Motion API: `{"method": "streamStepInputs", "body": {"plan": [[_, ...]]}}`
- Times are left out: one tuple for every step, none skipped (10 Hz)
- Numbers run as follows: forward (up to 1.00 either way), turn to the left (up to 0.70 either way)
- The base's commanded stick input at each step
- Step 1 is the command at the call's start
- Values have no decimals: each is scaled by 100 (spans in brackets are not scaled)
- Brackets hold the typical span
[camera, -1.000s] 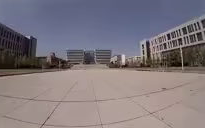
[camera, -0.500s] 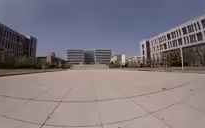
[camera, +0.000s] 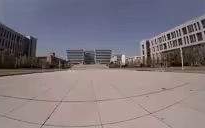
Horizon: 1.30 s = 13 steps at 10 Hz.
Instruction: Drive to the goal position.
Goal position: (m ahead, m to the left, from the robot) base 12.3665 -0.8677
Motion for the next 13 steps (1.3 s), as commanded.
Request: {"method": "streamStepInputs", "body": {"plan": [[4,0],[4,0],[4,0],[4,0],[4,0],[4,0],[4,0],[4,0],[4,0],[4,0],[4,0],[4,0],[4,0]]}}
